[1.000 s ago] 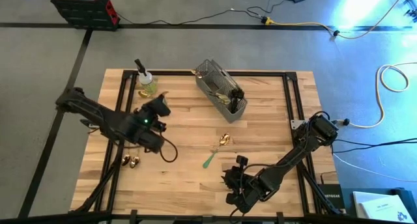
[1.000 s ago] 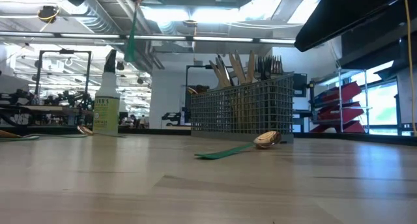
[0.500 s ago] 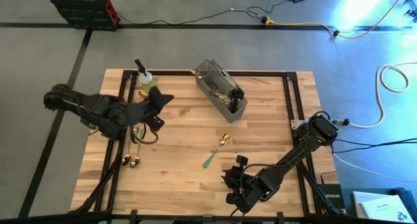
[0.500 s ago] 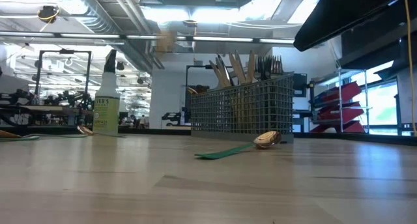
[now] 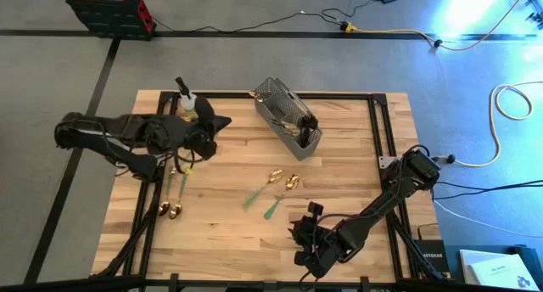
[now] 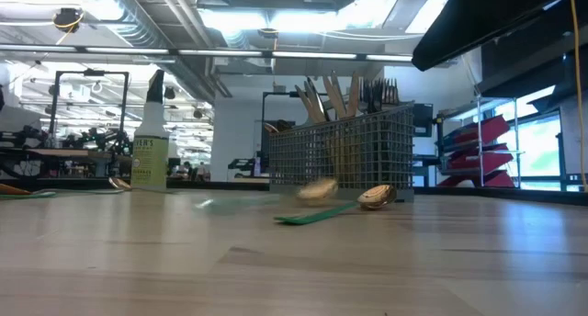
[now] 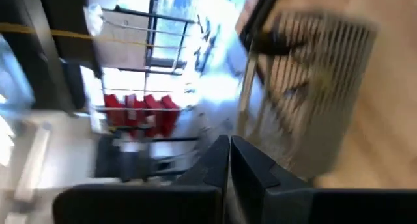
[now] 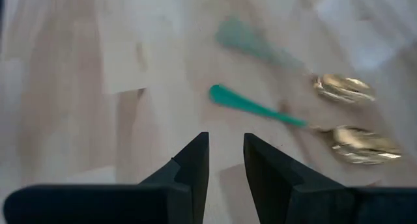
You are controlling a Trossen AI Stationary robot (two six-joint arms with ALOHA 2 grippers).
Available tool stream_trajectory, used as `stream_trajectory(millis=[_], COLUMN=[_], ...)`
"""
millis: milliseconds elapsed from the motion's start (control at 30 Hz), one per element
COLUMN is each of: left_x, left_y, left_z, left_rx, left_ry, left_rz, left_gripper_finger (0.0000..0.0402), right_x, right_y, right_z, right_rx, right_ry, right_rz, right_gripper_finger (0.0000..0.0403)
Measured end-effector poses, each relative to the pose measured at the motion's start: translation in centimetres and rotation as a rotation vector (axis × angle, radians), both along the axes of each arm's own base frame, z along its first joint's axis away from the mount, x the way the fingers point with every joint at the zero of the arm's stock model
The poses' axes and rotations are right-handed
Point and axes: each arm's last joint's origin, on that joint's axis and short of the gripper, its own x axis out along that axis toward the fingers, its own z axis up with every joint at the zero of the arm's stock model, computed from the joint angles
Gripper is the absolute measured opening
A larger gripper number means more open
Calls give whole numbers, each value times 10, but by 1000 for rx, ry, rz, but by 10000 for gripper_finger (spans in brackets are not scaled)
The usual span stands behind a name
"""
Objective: Sort silverware
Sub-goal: Put the green spoon on the gray silverware organizer
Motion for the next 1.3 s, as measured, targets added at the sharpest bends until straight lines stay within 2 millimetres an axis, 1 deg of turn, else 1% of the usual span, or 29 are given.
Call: stream_trajectory(millis=[133,233,333,400,467,533,633,733,833,933,1000,1100,1200,1300], left_x=[-8,-14,-18,-18,-17,-15,-15,-18,-22,-29,-35,-42,-46,-47], left_y=[7,11,11,9,4,0,-4,-10,-17,-25,-29,-31,-31,-31], left_z=[3,4,1,-6,-22,-44,-85,-130,-171,-201,-216,-230,-236,-238], left_rx=[-253,-442,-634,-740,-824,-874,-929,-1021,-1121,-1195,-1214,-1243,-1278,-1287], left_ry=[-131,-201,-217,-227,-215,-198,-188,-209,-227,-237,-237,-251,-230,-216], left_rz=[-19,-19,-44,-77,-113,-124,-120,-142,-151,-139,-80,31,99,110], left_gripper_finger=[0,0,0,0,0,0,0,0,0,0,0,0,0,0], right_x=[-2,-1,3,7,12,18,25,29,34,40,43,49,60,73], right_y=[-6,-11,-16,-21,-29,-37,-48,-55,-64,-74,-79,-84,-87,-92], right_z=[0,0,0,0,1,1,0,-1,-1,-2,-2,0,3,8], right_rx=[-70,-75,-75,-79,-78,-74,-50,-35,-34,-16,-19,-18,-6,22], right_ry=[-38,-34,-54,-69,-86,-90,-68,-46,-20,1,9,-2,-51,-92], right_rz=[-75,-107,-141,-165,-208,-240,-267,-279,-282,-299,-299,-283,-239,-172], right_gripper_finger=[79,79,79,79,79,79,79,82,100,131,155,190,217,236])
